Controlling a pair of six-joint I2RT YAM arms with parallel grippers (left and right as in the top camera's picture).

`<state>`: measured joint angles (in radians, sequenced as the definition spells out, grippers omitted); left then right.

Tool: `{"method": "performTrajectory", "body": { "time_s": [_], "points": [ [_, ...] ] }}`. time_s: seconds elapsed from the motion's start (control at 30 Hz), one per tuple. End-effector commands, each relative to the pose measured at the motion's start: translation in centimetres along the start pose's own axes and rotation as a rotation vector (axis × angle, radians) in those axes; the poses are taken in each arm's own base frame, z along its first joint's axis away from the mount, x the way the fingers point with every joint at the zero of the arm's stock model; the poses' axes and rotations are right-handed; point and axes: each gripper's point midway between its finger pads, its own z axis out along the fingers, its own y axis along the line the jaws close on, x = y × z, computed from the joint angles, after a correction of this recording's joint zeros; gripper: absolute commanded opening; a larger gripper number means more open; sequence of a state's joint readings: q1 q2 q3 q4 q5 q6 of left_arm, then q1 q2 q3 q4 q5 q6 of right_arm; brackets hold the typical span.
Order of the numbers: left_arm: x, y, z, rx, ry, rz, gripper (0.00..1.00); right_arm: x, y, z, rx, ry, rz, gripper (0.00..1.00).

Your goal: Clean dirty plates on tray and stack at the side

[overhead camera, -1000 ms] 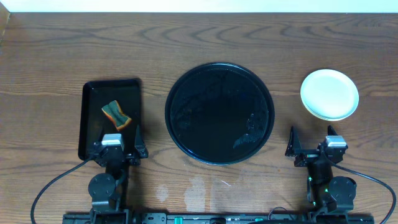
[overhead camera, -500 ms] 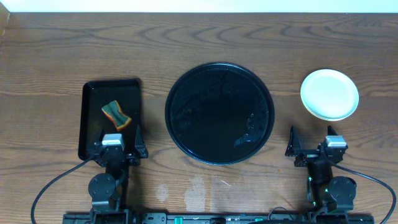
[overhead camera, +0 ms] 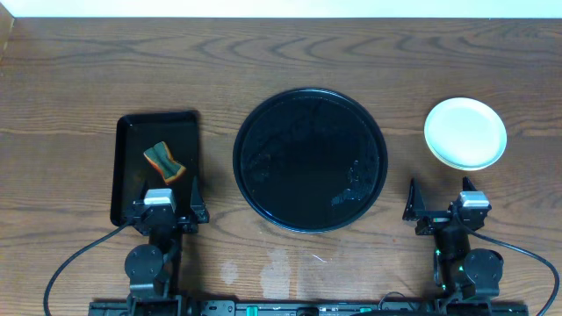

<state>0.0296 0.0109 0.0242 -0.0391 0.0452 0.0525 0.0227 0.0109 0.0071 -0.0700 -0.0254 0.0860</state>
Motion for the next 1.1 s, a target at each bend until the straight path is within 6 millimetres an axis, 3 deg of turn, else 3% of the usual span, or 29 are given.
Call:
{"method": "performTrajectory", "body": {
  "time_s": [0.0,1.07],
  "points": [
    [1.60,0.38,0.11,-0.024,0.045,-0.003,0.98,0.03,-0.42,-0.03,0.020,-0.001,-0.012,0.99],
    [1.60,0.38,0.11,-0.024,0.045,-0.003,0.98,0.03,-0.42,-0.03,0.020,-0.001,-0.012,0.99]
  ]
}}
